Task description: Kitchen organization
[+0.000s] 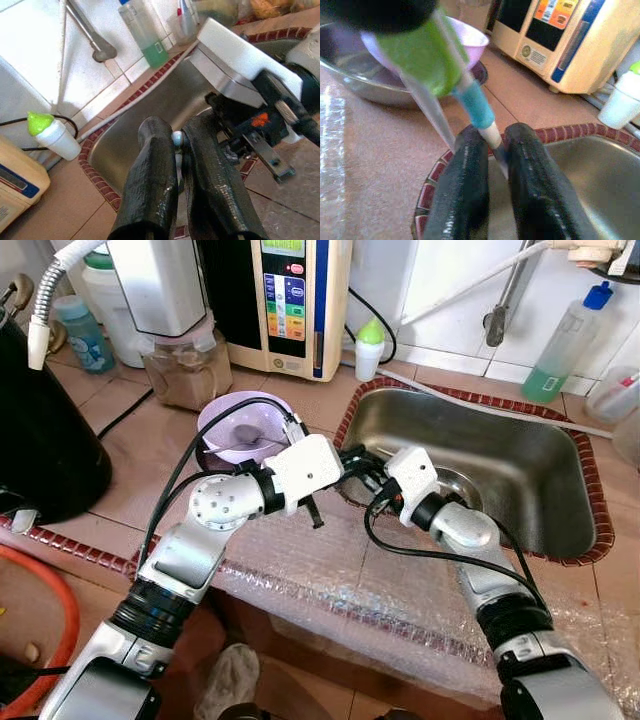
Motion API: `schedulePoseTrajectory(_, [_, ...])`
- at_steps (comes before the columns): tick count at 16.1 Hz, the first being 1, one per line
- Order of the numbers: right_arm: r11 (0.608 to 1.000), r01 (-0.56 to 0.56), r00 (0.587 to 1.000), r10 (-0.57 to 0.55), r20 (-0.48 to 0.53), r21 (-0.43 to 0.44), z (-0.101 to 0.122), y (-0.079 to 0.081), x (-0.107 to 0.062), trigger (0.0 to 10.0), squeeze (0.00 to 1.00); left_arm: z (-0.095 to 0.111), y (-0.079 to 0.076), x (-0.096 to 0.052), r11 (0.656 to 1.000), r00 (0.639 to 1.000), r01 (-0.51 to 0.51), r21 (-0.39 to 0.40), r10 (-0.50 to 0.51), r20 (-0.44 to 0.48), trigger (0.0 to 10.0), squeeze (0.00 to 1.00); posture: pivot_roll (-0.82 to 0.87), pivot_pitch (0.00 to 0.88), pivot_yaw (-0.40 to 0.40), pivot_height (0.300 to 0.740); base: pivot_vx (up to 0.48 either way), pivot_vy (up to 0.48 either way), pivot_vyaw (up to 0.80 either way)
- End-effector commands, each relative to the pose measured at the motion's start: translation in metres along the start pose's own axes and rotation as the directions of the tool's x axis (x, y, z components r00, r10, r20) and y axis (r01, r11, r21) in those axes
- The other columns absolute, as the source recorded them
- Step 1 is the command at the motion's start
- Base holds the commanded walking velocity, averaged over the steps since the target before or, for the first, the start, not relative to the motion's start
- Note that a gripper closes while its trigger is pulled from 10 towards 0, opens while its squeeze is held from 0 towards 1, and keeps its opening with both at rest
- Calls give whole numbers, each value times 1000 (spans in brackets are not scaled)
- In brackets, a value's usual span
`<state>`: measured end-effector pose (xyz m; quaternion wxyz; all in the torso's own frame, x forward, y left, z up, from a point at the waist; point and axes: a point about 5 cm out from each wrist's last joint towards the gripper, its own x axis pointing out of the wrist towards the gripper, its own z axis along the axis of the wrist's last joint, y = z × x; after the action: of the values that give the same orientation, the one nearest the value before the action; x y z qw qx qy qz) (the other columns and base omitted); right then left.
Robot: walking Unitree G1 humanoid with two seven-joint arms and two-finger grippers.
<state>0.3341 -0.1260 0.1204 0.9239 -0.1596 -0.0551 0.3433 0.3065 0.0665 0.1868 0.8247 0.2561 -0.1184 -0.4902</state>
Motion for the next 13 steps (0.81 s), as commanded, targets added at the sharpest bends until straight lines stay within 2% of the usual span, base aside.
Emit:
schedulePoseTrajectory(1, [1000, 1, 1000, -1, 6, -9, 1, 0, 3, 0, 0, 8, -1, 1, 1000, 999, 22, 15, -23, 30, 2510, 0, 9, 0, 0, 740, 0, 0, 0])
schedulePoseTrajectory(7, [980, 196, 981, -196, -13, 33, -4, -17, 7, 0, 0, 7, 2, -1, 1000, 1000, 1, 3, -2, 25, 2588, 0, 50, 0, -6, 740, 0, 0, 0])
schedulePoseTrajectory(9, [973, 229, 973, -229, -18, 25, -4, -20, 7, 0, 0, 6, 4, -3, 1000, 1000, -5, 3, 5, 20, 2667, 0, 50, 0, -3, 740, 0, 0, 0])
schedulePoseTrajectory(10, [968, 249, 968, -249, -19, 23, -5, -22, 7, 0, 0, 5, 5, -3, 1000, 1000, -13, -2, 13, 17, 4627, 0, 49, 0, 0, 740, 0, 0, 0])
schedulePoseTrajectory(11, [961, 274, 962, -273, -27, 25, -6, -26, 5, 0, 0, 3, 5, -2, 999, 1000, -10, -34, 10, 20, 10000, 1000, 40, 0, 3, 740, 0, 0, 0])
schedulePoseTrajectory(13, [946, 324, 944, -324, -62, -10, -10, -34, 0, 0, 0, 1, 2, -1, 999, 1000, 7, -48, -5, 26, 10000, 1000, 31, 0, 2, 740, 0, 0, 0])
